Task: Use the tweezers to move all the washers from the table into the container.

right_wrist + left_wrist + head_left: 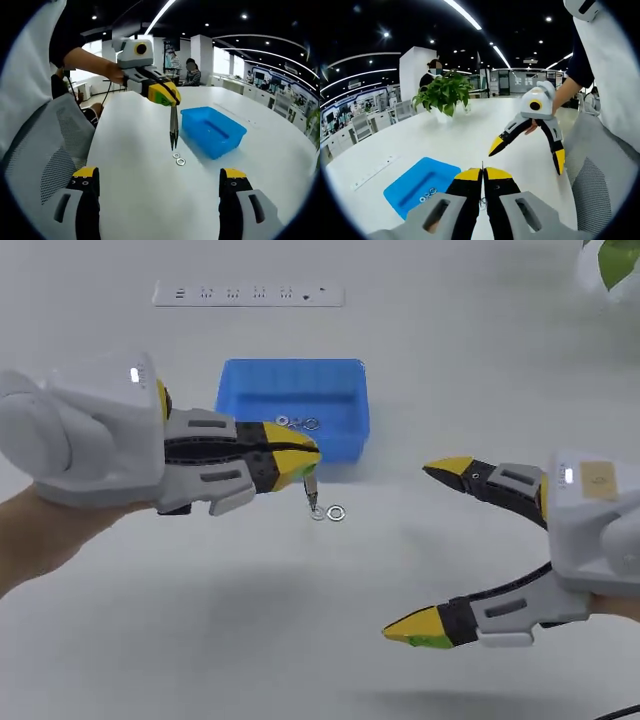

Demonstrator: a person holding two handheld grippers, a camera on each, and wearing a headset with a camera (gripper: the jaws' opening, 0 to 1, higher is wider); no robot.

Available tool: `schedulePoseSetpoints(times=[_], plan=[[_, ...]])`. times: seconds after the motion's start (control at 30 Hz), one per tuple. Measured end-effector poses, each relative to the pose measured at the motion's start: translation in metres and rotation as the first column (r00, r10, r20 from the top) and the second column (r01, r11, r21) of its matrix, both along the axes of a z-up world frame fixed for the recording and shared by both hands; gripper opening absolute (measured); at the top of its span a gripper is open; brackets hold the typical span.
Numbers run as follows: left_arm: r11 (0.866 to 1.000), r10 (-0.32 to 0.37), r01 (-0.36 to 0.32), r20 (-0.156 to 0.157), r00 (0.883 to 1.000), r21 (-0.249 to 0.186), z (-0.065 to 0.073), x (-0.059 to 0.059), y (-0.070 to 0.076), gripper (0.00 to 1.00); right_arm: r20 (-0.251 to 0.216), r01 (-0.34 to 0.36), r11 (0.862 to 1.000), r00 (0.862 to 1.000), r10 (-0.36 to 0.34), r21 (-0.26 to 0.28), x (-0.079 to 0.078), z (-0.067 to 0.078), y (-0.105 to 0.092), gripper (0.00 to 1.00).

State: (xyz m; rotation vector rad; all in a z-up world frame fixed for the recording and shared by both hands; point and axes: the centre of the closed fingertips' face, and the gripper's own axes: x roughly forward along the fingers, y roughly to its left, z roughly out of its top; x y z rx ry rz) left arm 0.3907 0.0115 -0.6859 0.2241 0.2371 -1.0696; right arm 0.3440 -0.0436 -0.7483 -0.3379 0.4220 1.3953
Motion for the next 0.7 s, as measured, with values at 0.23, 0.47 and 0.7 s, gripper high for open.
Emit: schedulePoseSetpoints(times=[0.23,0.47,0.7], plan=[[1.000,-0.015,0.016,-0.010,1.000,0.015,-0.009,0.000,-0.004,0.05,-0.024,0.012,1.000,1.000,-0.012,0.014,-0.002,-0.003,0.003,1.00],[1.000,-0.025,0.026,-0.018,1.000,0.006,-0.010,0.000,-0.006,0.05,-0.055,-0.004,1.000,0.998,0.006,0.025,-0.007,-0.003,0.006,1.00],[0.999,-0.040,0.040,-0.009,0.999,0.018,-0.013,-0.004,-0.007,0.05,-0.067,-0.008,1.000,0.998,0.010,0.027,-0.010,-0.005,0.009,1.00]])
